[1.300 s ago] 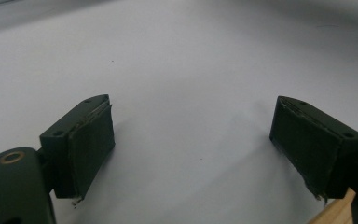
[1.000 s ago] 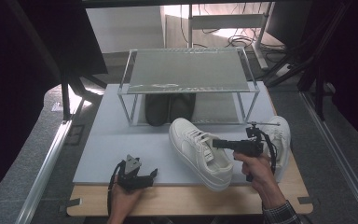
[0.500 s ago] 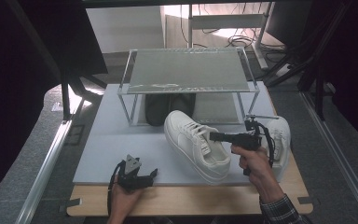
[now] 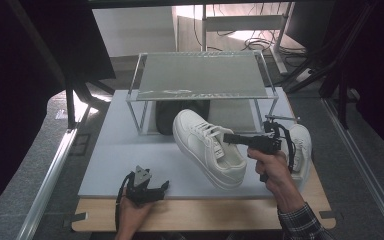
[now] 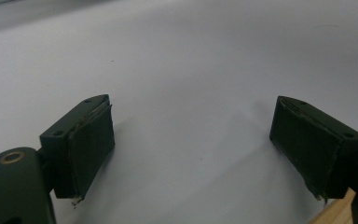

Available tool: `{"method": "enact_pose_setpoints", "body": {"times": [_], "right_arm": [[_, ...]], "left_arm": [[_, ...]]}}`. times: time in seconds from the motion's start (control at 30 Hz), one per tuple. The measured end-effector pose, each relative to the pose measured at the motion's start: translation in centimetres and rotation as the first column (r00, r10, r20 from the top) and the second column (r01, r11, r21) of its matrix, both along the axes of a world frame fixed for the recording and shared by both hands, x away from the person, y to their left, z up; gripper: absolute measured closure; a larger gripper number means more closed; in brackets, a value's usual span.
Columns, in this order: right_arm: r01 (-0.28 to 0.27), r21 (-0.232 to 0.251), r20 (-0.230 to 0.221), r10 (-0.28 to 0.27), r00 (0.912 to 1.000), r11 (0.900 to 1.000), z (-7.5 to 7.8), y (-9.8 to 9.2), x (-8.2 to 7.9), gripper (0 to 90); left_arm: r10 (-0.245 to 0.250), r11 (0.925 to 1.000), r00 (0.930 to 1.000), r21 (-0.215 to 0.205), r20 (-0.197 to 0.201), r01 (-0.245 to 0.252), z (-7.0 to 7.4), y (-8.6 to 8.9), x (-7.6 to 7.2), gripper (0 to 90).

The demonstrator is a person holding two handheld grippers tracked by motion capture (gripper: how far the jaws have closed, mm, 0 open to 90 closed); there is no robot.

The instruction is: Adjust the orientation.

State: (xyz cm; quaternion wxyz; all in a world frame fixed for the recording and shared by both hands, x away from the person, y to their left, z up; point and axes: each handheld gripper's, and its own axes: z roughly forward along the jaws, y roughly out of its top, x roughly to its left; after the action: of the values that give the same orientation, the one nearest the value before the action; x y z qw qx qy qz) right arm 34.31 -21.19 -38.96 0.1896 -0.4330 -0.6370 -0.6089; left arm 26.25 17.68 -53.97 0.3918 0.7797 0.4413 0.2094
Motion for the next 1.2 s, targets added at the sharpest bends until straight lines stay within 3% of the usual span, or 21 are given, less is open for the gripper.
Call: {"method": "enact_pose_setpoints", "body": {"times": [0.37, 0.6, 0.93, 1.2], "right_arm": [[-0.027, 0.052, -0.004, 0.027, 0.9996, 0.998, 1.9, 1.0, 0.4, 79.6], [-0.027, 0.056, 0.011, 0.027, 0.9996, 0.998, 3.3, 1.5, 0.6, 79.6], [0.010, 0.064, 0.038, -0.013, 0.9992, 0.998, 5.3, 2.2, 2.0, 79.6], [0.061, 0.053, 0.039, -0.063, 0.9973, 0.997, 6.0, 2.2, 3.4, 79.6]], "left_arm": [[-0.001, 1.0000, 1.0000, 0.002, -0.003, 0.001, 0.0, 0.0, 0.0, 13.3], [-0.001, 1.0000, 1.0000, 0.001, -0.003, 0.001, 0.0, 0.0, 0.0, 13.3], [-0.002, 1.0000, 1.0000, 0.000, -0.003, 0.002, 0.0, 0.0, 0.0, 13.3], [-0.002, 1.0000, 1.0000, -0.001, -0.003, 0.002, 0.0, 0.0, 0.0, 13.3]]}}
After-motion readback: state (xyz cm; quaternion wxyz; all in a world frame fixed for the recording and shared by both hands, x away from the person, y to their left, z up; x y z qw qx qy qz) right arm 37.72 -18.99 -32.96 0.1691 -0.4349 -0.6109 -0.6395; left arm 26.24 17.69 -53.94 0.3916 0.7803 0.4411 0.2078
